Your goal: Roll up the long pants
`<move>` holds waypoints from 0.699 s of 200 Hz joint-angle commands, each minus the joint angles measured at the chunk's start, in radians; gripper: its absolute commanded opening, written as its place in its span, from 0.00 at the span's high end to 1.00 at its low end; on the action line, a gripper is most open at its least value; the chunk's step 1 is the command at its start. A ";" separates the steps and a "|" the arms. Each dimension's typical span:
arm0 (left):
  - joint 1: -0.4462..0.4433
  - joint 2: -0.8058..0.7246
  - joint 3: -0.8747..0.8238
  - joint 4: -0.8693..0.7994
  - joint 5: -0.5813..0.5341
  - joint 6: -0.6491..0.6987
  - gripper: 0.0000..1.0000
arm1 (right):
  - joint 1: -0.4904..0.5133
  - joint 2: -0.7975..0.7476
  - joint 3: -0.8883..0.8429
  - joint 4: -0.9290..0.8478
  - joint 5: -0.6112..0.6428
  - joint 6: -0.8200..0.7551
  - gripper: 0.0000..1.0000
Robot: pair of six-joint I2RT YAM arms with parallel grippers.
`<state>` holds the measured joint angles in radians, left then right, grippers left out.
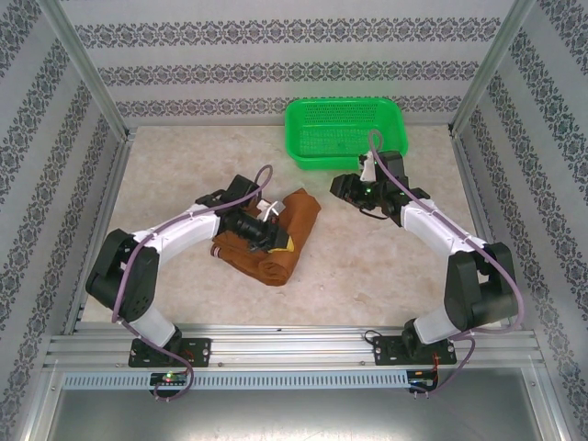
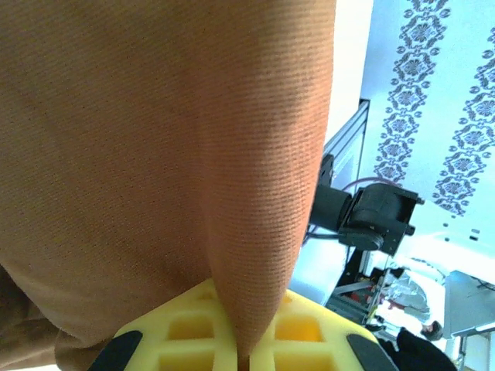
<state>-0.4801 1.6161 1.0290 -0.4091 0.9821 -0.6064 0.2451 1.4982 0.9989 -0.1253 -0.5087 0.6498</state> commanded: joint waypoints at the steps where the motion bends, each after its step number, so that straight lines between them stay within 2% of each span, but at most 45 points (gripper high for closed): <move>1: 0.034 -0.008 -0.066 0.195 0.077 -0.111 1.00 | 0.042 -0.015 0.018 -0.050 -0.056 -0.037 0.63; 39: 0.087 0.078 -0.136 0.273 0.090 -0.125 1.00 | 0.129 0.033 0.062 -0.112 -0.071 -0.084 0.67; 52: 0.114 0.110 -0.152 0.232 0.058 -0.090 1.00 | 0.150 0.050 0.065 -0.099 -0.099 -0.077 0.81; 61: 0.131 0.135 -0.153 0.196 0.045 -0.052 1.00 | 0.164 0.061 0.064 -0.084 -0.119 -0.068 0.95; 68: 0.147 0.151 -0.156 0.179 0.032 -0.035 1.00 | 0.176 0.072 0.061 -0.070 -0.135 -0.065 1.00; 140: 0.178 0.206 -0.143 0.109 0.010 0.048 1.00 | 0.277 0.229 0.190 -0.058 -0.186 -0.077 1.00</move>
<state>-0.3252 1.7771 0.8913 -0.2127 1.0882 -0.6243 0.4988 1.6840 1.1130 -0.1989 -0.6472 0.5949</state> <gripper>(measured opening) 0.061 0.062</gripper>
